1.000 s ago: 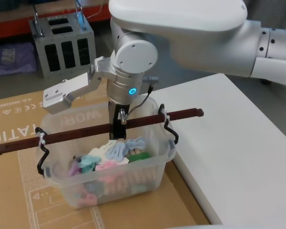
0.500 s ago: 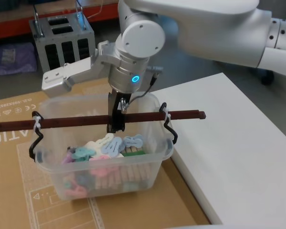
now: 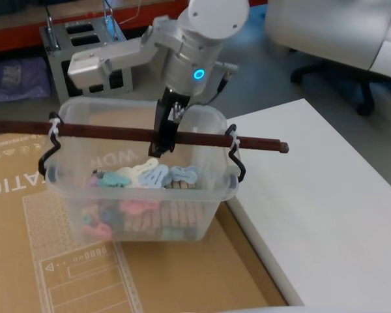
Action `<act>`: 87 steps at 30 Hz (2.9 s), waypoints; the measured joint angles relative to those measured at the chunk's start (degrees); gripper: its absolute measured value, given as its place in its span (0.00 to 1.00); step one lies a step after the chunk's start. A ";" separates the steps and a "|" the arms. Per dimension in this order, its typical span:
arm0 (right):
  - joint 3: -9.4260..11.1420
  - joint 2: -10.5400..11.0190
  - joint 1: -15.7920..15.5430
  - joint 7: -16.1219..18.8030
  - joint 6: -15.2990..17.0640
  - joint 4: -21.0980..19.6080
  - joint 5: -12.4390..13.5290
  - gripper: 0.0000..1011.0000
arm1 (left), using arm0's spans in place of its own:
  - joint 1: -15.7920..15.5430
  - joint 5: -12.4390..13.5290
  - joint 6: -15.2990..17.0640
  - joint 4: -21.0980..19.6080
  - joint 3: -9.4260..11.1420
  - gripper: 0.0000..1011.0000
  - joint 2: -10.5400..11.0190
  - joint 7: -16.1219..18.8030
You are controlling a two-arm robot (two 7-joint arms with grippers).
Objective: Use one hand to grasp the basket and place it at the designated location.
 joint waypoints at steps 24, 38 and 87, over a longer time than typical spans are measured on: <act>5.16 4.09 0.65 2.66 3.84 3.20 4.43 0.00 | 0.00 0.00 0.00 0.00 0.00 0.00 0.00 0.00; 8.54 9.07 0.35 4.46 10.10 7.37 5.40 0.00 | 0.00 -0.03 0.00 -0.03 0.00 0.00 0.00 0.00; 14.85 18.73 -6.25 6.77 21.00 12.71 5.50 0.00 | 0.00 0.00 0.00 -0.01 0.00 0.00 0.00 0.00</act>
